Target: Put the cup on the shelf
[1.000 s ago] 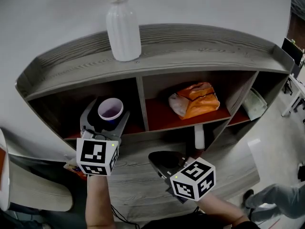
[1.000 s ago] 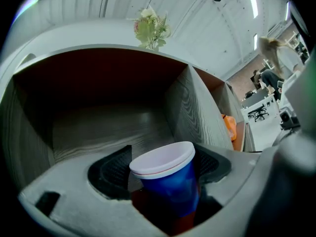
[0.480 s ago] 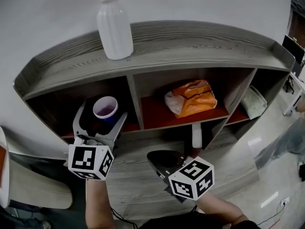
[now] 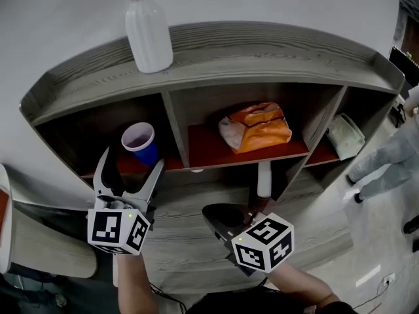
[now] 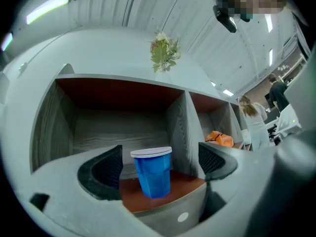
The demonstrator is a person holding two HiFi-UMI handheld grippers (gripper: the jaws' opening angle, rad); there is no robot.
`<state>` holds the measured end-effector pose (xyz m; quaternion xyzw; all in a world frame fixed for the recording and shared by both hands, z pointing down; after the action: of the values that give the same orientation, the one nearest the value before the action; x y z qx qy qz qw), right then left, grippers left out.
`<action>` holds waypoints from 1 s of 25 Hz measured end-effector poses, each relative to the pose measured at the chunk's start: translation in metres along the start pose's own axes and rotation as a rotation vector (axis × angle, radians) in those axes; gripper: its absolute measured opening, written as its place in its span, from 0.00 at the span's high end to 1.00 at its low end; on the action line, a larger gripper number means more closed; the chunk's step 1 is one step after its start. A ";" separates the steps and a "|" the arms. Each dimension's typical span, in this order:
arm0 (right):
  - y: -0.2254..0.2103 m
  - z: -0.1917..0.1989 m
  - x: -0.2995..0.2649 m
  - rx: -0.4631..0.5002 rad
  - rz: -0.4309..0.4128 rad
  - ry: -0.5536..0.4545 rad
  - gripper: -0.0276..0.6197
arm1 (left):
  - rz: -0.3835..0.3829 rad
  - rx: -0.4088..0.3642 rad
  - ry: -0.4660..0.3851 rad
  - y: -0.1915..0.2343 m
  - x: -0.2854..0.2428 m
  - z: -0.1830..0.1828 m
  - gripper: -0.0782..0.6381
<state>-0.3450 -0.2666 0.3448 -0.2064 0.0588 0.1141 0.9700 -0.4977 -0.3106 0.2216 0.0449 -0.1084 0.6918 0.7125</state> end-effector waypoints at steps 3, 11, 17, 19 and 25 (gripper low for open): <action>0.003 0.003 0.007 0.002 -0.008 0.002 0.96 | -0.020 0.022 -0.011 -0.004 0.021 -0.004 0.28; 0.004 0.014 0.035 0.005 -0.010 0.007 0.96 | 0.036 0.101 0.021 -0.048 0.063 0.001 0.41; 0.002 0.022 0.054 0.009 -0.003 -0.003 0.96 | 0.101 0.135 0.108 -0.089 0.083 0.023 0.51; 0.002 0.024 0.059 0.011 -0.001 -0.005 0.96 | 0.115 0.141 0.139 -0.100 0.089 0.030 0.55; 0.002 0.029 0.069 0.010 0.001 -0.014 0.96 | 0.158 0.182 0.222 -0.127 0.111 0.049 0.68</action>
<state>-0.2768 -0.2391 0.3595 -0.2009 0.0525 0.1160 0.9713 -0.3740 -0.2182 0.3046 0.0238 0.0306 0.7534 0.6564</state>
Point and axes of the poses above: the fingertips, and each gripper's own axes: x backward along the fingers, y to its left, z out of its underside, the point moved 3 cm from there along x, backward along the fingers, and after that the axes turned 14 degrees about -z, right-handed, at the moved point
